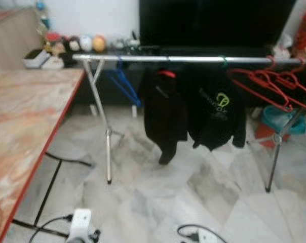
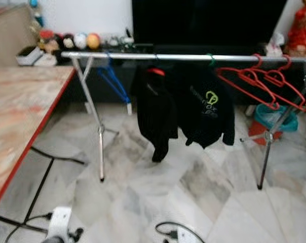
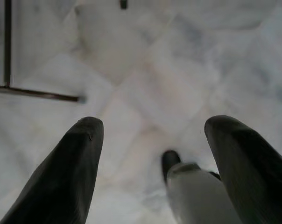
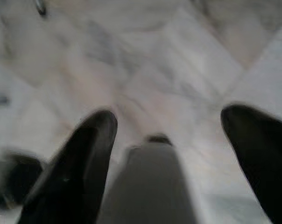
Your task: Hang hanger
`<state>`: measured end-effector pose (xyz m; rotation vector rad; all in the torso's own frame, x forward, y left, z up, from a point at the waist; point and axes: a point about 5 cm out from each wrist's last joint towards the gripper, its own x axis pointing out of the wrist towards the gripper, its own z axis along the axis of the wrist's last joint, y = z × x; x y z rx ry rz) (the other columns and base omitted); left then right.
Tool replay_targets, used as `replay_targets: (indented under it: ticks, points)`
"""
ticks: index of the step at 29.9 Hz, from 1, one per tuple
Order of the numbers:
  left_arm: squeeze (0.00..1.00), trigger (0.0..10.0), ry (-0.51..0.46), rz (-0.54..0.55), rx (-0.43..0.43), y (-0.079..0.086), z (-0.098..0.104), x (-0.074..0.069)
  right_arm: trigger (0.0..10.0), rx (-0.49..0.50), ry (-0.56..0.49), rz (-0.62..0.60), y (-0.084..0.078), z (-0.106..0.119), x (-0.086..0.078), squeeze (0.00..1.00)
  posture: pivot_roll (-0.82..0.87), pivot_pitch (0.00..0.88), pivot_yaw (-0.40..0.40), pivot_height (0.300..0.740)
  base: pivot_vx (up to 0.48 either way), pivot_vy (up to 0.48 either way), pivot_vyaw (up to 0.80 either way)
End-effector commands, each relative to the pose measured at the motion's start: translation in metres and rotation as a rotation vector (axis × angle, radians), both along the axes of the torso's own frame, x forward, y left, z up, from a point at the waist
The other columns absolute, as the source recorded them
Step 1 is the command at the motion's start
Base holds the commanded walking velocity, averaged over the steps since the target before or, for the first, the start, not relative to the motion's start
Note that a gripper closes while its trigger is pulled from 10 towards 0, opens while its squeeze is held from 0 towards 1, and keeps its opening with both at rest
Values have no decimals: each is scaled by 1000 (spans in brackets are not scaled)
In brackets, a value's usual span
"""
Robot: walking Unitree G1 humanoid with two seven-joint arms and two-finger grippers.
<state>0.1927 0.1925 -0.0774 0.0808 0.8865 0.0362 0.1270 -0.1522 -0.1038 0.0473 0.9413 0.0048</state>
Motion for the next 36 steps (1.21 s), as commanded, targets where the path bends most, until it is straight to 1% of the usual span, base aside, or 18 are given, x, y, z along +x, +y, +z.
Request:
replay_targets:
  ticks: [1, 11, 16, 17, 34, 36]
  points:
    - [0, 10000, 20, 29, 32, 16, 0, -5, 10000, 28, -17, 12, 12, 2, 7, 0, -7, 0, 10, 740, 337, 0, 0]
    - [0, 10000, 17, 37, 35, 17, 0, -4, 10000, 18, -20, 43, 14, 3, 8, 0, -9, 2, 12, 740, 336, 0, 0]
    - [0, 10000, 17, 36, 34, 17, 0, -4, 10000, 19, -20, 50, 14, 3, 9, 0, -9, 0, 10, 740, 334, 0, 639]
    - [0, 10000, 17, 37, 34, 17, 0, -4, 10000, 31, -16, 32, 14, 2, 9, 0, -8, 0, 8, 740, 334, 0, 0]
    - [0, 10000, 20, 37, 28, 15, -1, -5, 10000, 26, -14, 27, 13, 2, 8, 0, -8, 0, 2, 740, 333, 0, 0]
    - [0, 10000, 23, 36, 29, 15, -1, -6, 10000, 22, -5, 21, 12, 2, 8, 0, -7, 0, 1, 740, 334, 0, -400]
